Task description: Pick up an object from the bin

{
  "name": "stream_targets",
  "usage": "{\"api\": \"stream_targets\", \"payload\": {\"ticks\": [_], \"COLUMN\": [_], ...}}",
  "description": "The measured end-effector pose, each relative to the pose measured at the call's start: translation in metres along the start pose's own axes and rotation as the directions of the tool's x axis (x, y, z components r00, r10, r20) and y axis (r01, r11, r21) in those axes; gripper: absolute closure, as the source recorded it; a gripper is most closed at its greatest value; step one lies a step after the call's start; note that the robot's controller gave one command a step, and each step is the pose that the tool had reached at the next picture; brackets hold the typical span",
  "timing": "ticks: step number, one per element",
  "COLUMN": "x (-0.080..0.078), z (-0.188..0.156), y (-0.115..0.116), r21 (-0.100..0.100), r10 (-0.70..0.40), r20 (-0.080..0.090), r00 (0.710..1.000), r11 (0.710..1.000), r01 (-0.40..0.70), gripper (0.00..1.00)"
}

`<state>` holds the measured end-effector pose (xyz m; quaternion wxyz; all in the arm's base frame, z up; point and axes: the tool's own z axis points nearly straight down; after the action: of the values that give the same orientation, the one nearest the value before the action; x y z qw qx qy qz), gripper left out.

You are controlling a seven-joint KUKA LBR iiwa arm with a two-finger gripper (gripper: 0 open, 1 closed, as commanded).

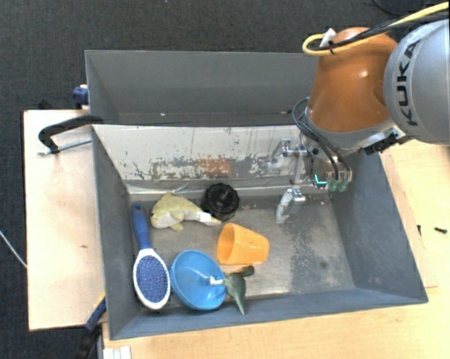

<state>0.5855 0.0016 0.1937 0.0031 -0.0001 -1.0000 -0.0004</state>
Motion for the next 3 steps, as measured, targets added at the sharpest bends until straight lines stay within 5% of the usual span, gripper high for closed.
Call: {"api": "stream_targets", "payload": {"ticks": [1,2,3], "x": [-0.002,-0.013,-0.007], "z": [0.052,0.062,0.070], "y": [0.076,0.142,0.173], "r21": [0.001,-0.003,-0.003], "r10": [-0.022,-0.111,-0.032], "r20": [0.014,0.013,0.010], "r00": [1.000,0.994,0.999], "r11": [1.000,0.994,0.999], "r01": [0.022,0.111,0.032], "gripper": [0.00,0.00,0.00]}}
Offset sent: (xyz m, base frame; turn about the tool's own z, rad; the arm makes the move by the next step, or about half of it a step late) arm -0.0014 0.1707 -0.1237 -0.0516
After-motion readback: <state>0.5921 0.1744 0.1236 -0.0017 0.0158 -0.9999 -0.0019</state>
